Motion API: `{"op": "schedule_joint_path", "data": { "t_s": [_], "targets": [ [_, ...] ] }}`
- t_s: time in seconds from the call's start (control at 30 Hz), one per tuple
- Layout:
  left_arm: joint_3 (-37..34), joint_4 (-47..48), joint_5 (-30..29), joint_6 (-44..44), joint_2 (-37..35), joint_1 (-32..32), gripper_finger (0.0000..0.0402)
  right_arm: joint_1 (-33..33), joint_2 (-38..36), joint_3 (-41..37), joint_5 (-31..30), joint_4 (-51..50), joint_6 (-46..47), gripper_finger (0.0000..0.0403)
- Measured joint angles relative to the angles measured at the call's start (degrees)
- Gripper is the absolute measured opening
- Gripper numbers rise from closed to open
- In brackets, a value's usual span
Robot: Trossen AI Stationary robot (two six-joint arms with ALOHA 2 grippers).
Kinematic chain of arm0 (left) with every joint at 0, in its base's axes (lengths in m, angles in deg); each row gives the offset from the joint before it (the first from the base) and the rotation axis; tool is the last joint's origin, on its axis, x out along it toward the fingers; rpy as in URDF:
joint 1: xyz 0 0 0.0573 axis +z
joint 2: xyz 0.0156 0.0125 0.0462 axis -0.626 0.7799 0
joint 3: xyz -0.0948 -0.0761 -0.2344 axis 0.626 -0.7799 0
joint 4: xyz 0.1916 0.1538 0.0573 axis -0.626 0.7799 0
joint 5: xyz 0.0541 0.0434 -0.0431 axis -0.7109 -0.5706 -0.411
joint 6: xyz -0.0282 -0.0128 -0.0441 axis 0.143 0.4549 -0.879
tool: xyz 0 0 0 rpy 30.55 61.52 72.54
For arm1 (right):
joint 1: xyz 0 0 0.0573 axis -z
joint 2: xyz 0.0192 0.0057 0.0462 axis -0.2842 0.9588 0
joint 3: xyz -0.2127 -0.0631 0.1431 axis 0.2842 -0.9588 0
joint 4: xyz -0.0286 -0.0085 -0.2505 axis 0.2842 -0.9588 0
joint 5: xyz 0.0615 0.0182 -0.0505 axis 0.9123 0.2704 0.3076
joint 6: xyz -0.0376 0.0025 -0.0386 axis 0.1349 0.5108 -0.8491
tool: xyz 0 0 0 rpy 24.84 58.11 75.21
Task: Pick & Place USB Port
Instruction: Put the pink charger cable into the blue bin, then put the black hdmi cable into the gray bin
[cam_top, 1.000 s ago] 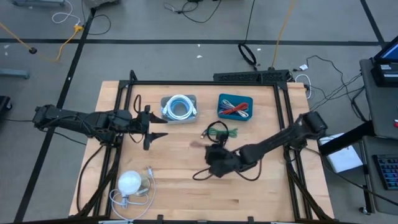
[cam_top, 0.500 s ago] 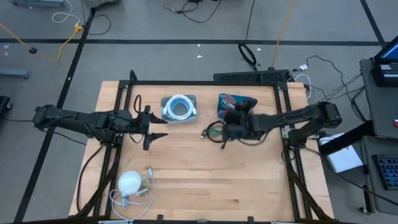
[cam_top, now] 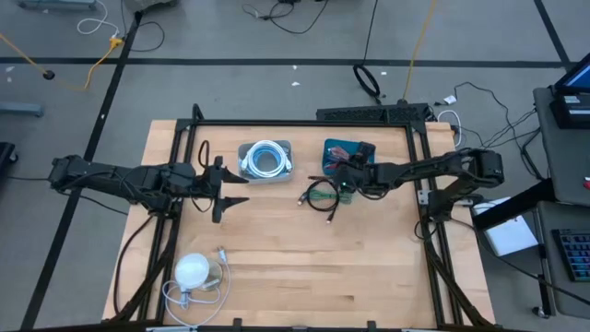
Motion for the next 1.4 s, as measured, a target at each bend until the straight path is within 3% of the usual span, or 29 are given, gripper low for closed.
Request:
{"op": "schedule_joint_path", "data": {
  "t_s": [0.13,0.23,0.47,0.63,0.73,0.87,1.03,1.17,1.23,1.4],
  "targets": [
    [0.00,-0.02,-0.34,0.24,0.00,0.00,0.0255,1.43,0.00,-0.71,7.27,0.29,1.12,0.0009],
    [0.00,-0.04,-0.44,0.24,0.00,0.00,0.0255,1.48,-0.02,-0.72,9.00,2.18,1.05,0.0031],
    [0.00,-0.05,-0.44,0.02,0.00,0.00,0.0255,0.04,-0.28,-0.68,-0.37,6.31,0.62,0.0114],
    [0.00,-0.04,-0.44,0.07,0.00,0.00,0.0255,-1.30,-1.79,0.61,-2.86,8.20,1.46,0.0161],
    [0.00,-0.04,-0.45,0.10,0.00,0.00,0.0255,-2.88,-4.35,1.83,-0.10,8.32,6.69,0.0183],
    [0.00,0.09,-0.48,0.24,0.00,0.00,0.0255,-6.43,-7.92,2.53,8.09,8.79,13.86,0.0206],
    [0.00,1.04,-0.48,-0.18,0.00,0.00,0.0255,-14.64,-8.82,2.42,12.15,8.39,22.69,0.0225],
    [0.00,1.34,-0.46,-0.48,0.02,0.00,0.0255,-21.38,-6.37,2.45,11.40,7.55,31.93,0.0234],
    [0.00,0.96,-0.32,-0.65,0.02,0.00,0.0255,-23.95,-4.69,2.42,8.26,4.11,37.66,0.0235],
    [0.00,0.86,-0.07,-1.23,0.02,0.00,0.0255,-25.29,0.01,2.39,2.49,-5.01,50.86,0.0235]
  ]
}}
